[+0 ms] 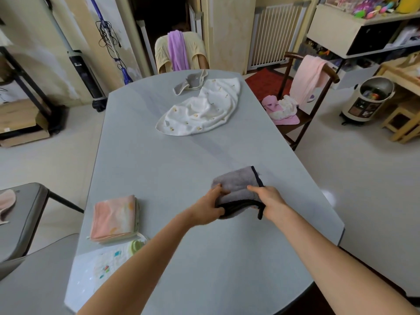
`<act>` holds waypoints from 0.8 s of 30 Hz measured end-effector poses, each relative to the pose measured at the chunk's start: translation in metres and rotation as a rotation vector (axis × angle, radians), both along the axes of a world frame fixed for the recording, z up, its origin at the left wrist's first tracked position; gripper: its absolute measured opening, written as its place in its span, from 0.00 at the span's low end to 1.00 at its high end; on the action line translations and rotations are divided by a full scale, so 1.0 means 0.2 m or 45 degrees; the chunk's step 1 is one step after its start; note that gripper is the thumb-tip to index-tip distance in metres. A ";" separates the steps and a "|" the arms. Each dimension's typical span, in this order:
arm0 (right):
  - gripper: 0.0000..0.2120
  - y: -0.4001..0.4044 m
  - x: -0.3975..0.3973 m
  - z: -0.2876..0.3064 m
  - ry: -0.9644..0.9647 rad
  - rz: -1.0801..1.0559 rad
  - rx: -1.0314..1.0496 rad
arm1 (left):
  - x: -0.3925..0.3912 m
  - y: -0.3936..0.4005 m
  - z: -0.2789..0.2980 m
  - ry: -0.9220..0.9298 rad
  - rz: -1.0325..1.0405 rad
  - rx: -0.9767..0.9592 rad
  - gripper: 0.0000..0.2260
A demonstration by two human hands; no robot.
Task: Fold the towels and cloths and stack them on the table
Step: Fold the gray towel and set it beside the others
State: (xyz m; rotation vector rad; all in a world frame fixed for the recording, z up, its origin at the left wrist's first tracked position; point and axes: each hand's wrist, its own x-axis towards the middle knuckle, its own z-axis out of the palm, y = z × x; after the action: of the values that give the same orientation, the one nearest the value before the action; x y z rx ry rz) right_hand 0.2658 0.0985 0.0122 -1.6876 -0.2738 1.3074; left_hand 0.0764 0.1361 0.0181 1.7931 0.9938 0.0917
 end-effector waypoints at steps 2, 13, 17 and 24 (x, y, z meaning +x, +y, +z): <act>0.04 -0.02 0.05 0.00 -0.027 0.053 0.105 | -0.03 0.02 0.06 -0.214 0.222 -0.581 0.31; 0.11 -0.05 0.00 0.09 0.119 0.521 0.296 | -0.01 0.08 0.03 -0.579 1.122 -0.689 0.17; 0.14 -0.02 -0.04 0.09 0.184 0.554 0.139 | -0.01 0.04 0.01 -0.523 1.166 -0.403 0.08; 0.11 0.06 -0.30 -0.05 -0.332 0.311 0.236 | -0.14 0.01 -0.07 -0.522 1.271 -0.383 0.13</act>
State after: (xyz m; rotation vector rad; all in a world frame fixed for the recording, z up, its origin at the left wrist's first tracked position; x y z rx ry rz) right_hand 0.2055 0.1108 0.0032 -1.7019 -0.7527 1.1913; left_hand 0.0488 0.1372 0.0036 0.8217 1.4079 0.8406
